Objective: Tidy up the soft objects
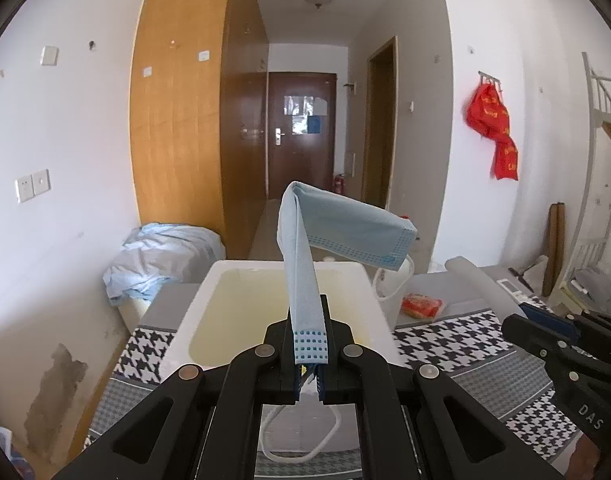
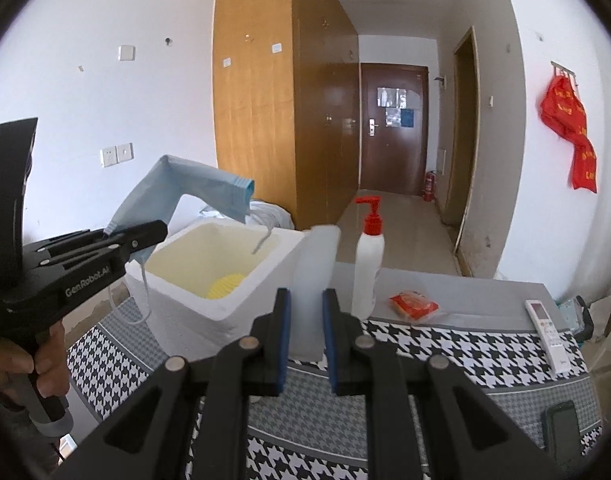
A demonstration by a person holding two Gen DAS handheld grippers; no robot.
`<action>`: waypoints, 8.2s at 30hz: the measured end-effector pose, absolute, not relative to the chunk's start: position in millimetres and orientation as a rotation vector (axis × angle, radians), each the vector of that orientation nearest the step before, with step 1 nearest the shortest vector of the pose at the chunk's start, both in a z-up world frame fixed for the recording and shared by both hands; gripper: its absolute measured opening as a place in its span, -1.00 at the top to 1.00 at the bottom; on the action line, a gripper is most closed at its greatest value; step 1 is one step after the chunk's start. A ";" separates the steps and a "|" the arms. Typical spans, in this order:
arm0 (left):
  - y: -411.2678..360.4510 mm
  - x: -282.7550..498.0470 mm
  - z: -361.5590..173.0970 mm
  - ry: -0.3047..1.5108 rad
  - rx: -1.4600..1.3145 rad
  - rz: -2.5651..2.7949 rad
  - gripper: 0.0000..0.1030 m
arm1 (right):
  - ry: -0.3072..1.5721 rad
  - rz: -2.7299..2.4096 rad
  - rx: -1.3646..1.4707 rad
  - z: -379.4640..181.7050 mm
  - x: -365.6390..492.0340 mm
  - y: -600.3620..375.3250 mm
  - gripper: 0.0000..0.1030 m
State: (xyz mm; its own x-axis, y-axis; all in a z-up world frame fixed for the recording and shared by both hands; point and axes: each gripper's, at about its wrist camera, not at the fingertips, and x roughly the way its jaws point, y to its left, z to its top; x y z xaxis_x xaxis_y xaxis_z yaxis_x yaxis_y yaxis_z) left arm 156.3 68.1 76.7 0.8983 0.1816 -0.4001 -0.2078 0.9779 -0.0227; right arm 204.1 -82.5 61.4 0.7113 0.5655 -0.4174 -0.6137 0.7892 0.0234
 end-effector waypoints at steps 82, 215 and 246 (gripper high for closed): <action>158.9 137.0 67.9 0.387 -0.104 0.358 -0.98 | 0.484 0.739 -0.195 72.5 227.8 20.2 0.63; 44.7 34.6 38.8 0.225 -0.067 0.245 -0.98 | 0.276 0.579 -0.064 31.7 130.1 -123.8 -0.93; 38.1 24.6 16.7 0.246 -0.064 0.258 -0.98 | 0.297 0.559 -0.030 4.0 117.2 -143.4 -0.93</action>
